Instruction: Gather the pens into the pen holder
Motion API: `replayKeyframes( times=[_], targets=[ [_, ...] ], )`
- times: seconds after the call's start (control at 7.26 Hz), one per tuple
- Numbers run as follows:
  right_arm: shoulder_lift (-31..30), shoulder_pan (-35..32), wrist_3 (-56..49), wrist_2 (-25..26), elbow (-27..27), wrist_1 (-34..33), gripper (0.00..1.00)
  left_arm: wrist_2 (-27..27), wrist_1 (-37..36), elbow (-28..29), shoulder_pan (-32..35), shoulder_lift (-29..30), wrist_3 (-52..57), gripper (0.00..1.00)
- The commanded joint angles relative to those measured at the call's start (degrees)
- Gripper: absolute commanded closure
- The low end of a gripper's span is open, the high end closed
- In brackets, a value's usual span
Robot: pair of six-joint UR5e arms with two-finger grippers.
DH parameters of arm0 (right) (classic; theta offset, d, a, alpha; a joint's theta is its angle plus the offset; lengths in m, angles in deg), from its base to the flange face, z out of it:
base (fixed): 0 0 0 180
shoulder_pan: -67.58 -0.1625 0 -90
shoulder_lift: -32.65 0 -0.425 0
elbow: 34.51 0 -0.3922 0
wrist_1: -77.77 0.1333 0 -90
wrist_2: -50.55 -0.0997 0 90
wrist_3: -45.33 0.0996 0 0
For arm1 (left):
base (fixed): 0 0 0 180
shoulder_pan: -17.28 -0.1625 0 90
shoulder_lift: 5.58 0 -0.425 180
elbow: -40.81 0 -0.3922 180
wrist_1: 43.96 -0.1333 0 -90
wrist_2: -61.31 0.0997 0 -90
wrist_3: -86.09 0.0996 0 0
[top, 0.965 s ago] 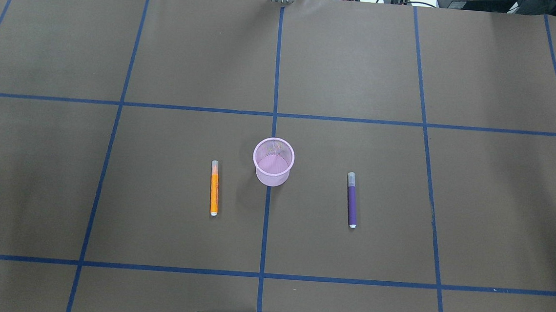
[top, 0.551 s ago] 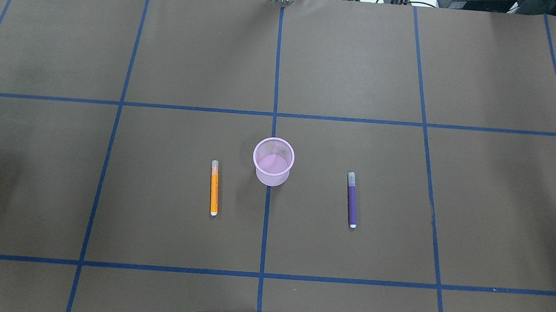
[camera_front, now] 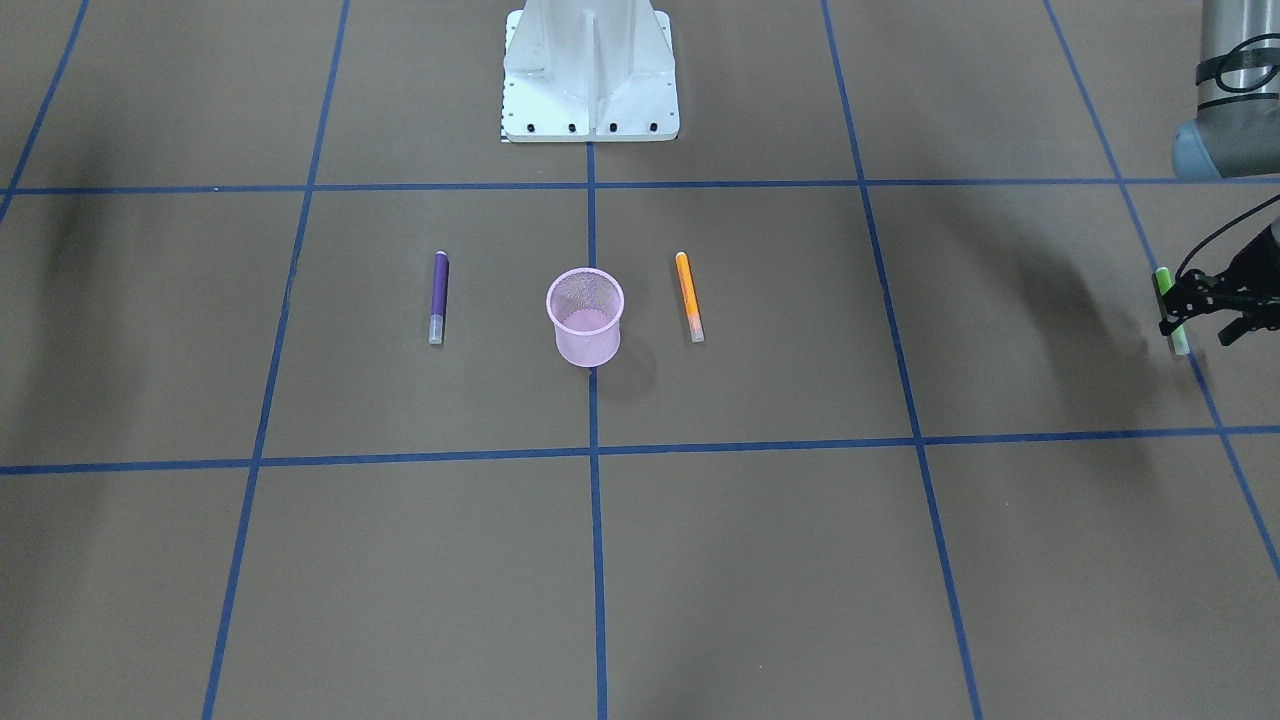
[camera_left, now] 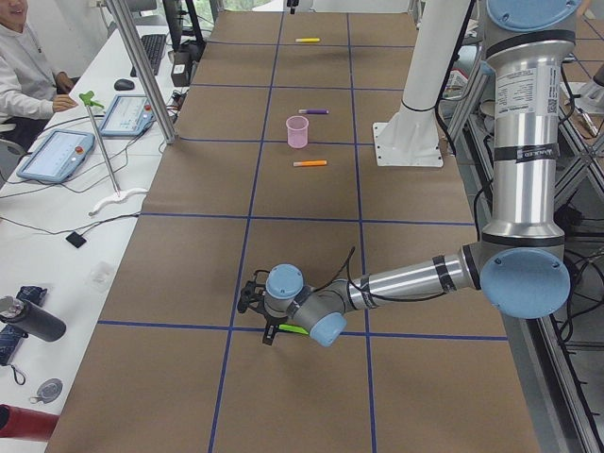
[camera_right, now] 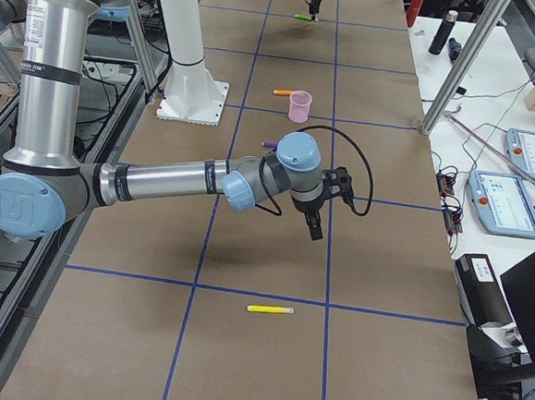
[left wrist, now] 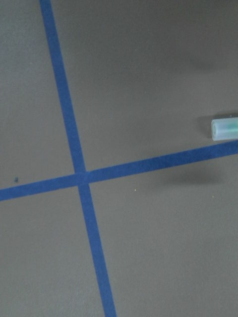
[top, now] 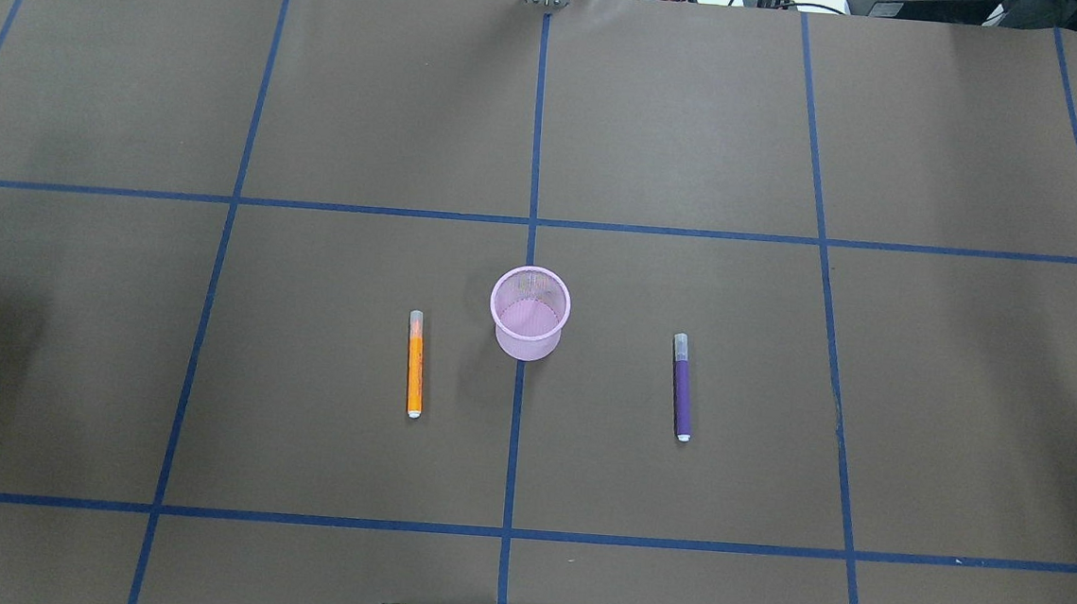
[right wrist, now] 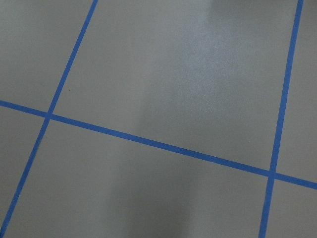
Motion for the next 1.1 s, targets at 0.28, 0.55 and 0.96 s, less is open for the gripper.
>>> replayKeyframes(
  times=[0.28, 0.55, 0.96],
  targets=[
    [0.3, 0.0, 0.4, 0.4, 0.0, -0.1, 0.00, 0.4, 0.0, 0.0, -0.8, -0.1, 0.2, 0.92],
    [0.2, 0.0, 0.4, 0.3, 0.0, -0.1, 0.00, -0.5, 0.1, -1.1, -0.7, -0.1, 0.4, 1.00],
    [0.2, 0.0, 0.4, 0.2, 0.0, 0.0, 0.00, -2.8, 3.4, -13.1, -0.6, 2.5, 0.9, 1.00]
  ],
)
